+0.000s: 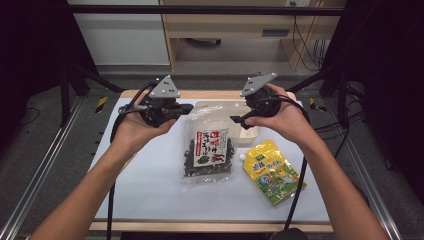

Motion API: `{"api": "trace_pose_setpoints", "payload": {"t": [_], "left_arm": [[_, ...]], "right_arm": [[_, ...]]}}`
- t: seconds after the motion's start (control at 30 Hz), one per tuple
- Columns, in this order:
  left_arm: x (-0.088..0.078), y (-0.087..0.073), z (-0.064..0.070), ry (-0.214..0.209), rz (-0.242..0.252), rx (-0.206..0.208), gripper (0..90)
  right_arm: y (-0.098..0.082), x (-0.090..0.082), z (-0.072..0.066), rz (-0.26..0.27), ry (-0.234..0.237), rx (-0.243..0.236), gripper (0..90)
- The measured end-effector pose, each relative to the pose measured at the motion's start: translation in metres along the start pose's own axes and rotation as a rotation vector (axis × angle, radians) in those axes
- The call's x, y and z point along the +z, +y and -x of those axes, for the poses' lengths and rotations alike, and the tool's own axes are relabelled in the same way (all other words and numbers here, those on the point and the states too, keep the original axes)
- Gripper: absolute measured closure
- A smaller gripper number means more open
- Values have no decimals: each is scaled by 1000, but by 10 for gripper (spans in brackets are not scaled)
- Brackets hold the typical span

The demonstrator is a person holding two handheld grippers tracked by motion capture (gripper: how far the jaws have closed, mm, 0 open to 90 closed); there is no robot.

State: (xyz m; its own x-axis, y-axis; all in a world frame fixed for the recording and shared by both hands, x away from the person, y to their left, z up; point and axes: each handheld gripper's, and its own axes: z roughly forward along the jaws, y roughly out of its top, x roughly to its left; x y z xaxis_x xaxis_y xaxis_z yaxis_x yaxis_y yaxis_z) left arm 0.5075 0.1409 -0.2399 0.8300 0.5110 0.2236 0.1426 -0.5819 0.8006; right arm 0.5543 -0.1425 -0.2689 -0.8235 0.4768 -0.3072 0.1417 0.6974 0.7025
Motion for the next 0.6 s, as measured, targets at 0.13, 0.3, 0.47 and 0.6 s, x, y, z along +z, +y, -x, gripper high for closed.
{"api": "trace_pose_setpoints", "payload": {"t": [0.13, 0.3, 0.47, 0.6], "left_arm": [[-2, 1, 3, -6, 2, 8, 900], [-5, 2, 6, -13, 5, 14, 900], [-7, 3, 7, -19, 11, 18, 900], [-5, 3, 7, -14, 11, 12, 900]], "right_arm": [[0, 4, 0, 2, 32, -4, 180], [-1, 11, -3, -38, 79, -42, 198], [-2, 12, -4, -49, 117, -48, 267], [-3, 14, -8, -82, 152, -71, 375]]}}
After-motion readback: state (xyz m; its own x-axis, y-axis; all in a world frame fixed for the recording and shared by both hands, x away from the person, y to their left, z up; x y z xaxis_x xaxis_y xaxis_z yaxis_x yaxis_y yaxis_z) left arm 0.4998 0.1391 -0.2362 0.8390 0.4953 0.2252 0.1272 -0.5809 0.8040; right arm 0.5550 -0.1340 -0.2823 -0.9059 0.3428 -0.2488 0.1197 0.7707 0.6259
